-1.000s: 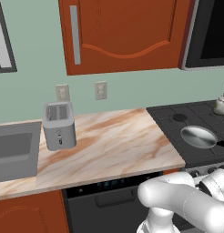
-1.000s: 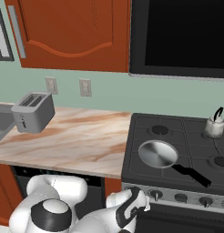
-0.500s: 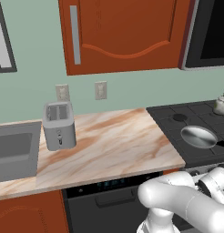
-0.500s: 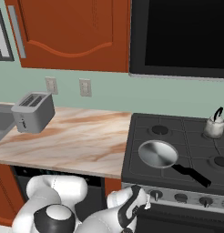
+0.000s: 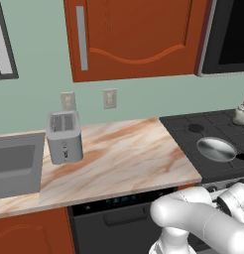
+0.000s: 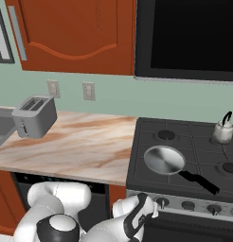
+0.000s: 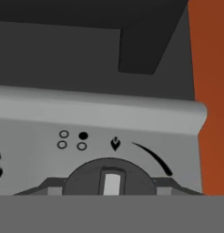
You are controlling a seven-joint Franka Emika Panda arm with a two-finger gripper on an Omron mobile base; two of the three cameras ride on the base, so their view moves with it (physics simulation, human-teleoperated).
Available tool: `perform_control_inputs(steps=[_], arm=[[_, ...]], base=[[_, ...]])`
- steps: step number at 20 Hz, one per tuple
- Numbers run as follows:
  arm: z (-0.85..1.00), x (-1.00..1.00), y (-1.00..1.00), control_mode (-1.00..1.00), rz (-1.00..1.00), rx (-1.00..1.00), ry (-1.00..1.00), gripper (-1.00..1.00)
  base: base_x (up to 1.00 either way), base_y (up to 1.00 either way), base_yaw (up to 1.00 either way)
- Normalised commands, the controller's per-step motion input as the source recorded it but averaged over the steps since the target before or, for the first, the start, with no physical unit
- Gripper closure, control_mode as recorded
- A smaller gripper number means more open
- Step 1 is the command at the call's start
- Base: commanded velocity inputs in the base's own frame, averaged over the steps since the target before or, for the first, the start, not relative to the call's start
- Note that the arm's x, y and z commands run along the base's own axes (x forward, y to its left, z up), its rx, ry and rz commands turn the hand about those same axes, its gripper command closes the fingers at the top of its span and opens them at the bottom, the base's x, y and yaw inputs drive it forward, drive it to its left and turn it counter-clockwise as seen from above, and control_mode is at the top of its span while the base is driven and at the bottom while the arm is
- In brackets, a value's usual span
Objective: Pick the pan from the cabinet and place it on the stove. Then turn on the stove burner for the pan.
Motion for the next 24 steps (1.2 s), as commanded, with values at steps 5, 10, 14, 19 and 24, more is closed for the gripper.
perform_control_inputs(steps=[5, 10, 14, 19, 24], arm=[[-0.01, 0.06, 0.00, -1.00, 0.00, 0.00, 0.00, 1.00], [0.02, 0.00, 0.00, -1.00, 0.00, -0.02, 0.00, 1.00], [0.07, -0.01, 0.00, -1.00, 0.01, -0.18, 0.00, 1.00], [0.05, -0.10, 0.00, -1.00, 0.03, -0.25, -0.03, 1.00], [0.16, -0.07, 0.00, -1.00, 0.07, -0.32, -0.01, 1.00]], base=[[0.00, 0.00, 0.00], [0.00, 0.00, 0.00], [0.00, 0.00, 0.00], [0.00, 0.00, 0.00], [0.00, 0.00, 0.00]])
